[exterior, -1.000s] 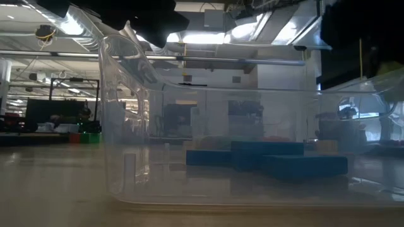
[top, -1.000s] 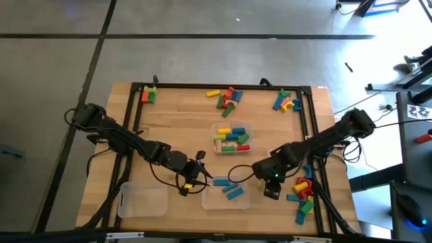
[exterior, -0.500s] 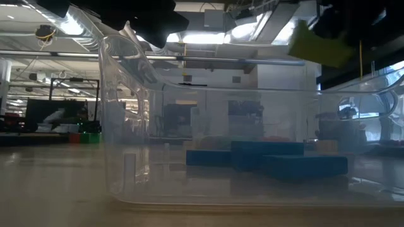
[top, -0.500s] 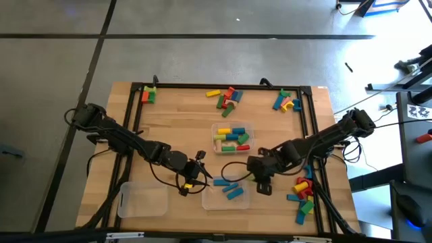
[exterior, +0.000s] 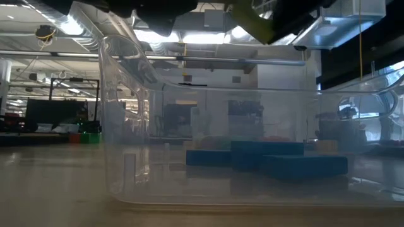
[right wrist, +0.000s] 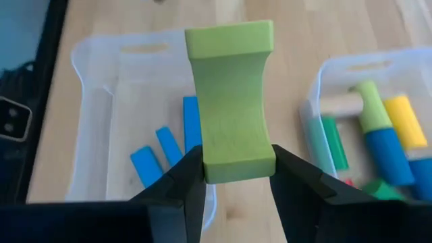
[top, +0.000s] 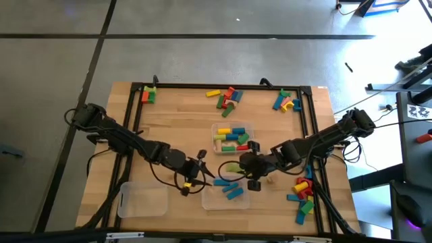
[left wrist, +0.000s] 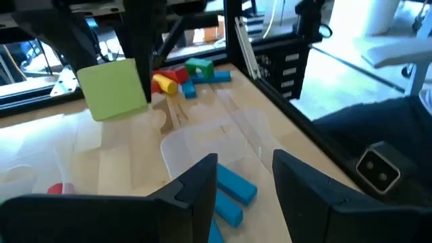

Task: Sort blocks by size
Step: Put the light green arch block into the bottom left transparent bin

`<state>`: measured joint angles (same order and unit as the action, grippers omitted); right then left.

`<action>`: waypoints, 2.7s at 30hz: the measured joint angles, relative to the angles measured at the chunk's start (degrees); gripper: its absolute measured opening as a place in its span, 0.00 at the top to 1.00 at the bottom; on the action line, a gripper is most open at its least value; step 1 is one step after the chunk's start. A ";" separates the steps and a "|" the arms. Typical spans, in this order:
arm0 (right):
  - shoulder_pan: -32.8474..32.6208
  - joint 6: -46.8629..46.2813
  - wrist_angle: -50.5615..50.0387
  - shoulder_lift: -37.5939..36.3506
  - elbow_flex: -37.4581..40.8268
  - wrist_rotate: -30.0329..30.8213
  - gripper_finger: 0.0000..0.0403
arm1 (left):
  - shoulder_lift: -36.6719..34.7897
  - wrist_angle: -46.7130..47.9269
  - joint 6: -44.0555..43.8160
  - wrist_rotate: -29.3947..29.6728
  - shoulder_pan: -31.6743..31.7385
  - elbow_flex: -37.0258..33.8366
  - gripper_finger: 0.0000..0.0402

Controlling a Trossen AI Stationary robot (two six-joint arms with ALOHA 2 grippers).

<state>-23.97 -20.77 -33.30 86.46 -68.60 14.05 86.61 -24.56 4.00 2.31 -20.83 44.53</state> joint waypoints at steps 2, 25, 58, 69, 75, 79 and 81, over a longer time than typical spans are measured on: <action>0.00 0.35 1.58 0.02 0.00 0.27 0.65 | 0.02 -0.47 -0.76 0.00 0.71 0.00 0.62; 1.05 2.99 9.99 4.20 -0.04 9.30 0.65 | 0.39 -7.94 -5.28 3.41 6.30 -0.02 0.48; -2.76 3.02 7.77 1.29 0.00 9.04 0.42 | -6.83 9.01 -7.35 4.42 5.80 2.51 0.67; -13.79 -10.28 -12.70 0.17 0.00 19.46 0.44 | -9.44 50.68 -16.12 4.74 0.61 17.91 0.66; -18.66 -21.13 -21.30 0.17 0.00 23.74 0.44 | -9.40 68.70 -29.28 4.73 -6.37 23.30 0.66; -22.10 -28.22 -25.99 0.17 0.00 25.32 0.44 | -9.40 73.96 -33.18 4.57 -10.02 23.61 0.66; -23.86 -32.43 -28.59 0.17 0.00 26.13 0.44 | -9.38 75.32 -35.38 4.63 -11.47 23.39 0.66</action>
<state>-47.82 -53.20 -61.88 86.63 -68.60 40.18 77.23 50.76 -31.38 6.94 -32.30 67.92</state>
